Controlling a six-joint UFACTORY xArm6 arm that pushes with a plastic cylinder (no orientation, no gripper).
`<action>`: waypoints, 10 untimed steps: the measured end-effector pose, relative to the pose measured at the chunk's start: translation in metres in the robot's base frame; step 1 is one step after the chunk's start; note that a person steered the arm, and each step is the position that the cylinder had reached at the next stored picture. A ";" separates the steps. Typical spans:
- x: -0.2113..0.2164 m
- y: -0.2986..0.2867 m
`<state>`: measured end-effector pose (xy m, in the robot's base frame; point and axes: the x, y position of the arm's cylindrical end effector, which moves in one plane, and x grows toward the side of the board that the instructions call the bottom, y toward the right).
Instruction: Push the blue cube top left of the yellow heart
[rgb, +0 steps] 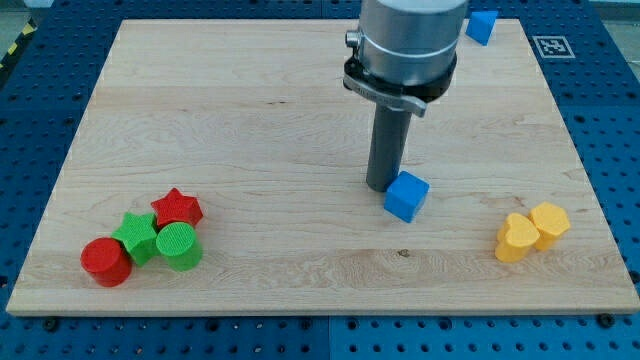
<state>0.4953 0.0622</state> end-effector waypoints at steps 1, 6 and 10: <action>0.021 0.000; 0.027 0.010; 0.044 0.066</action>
<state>0.5389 0.1280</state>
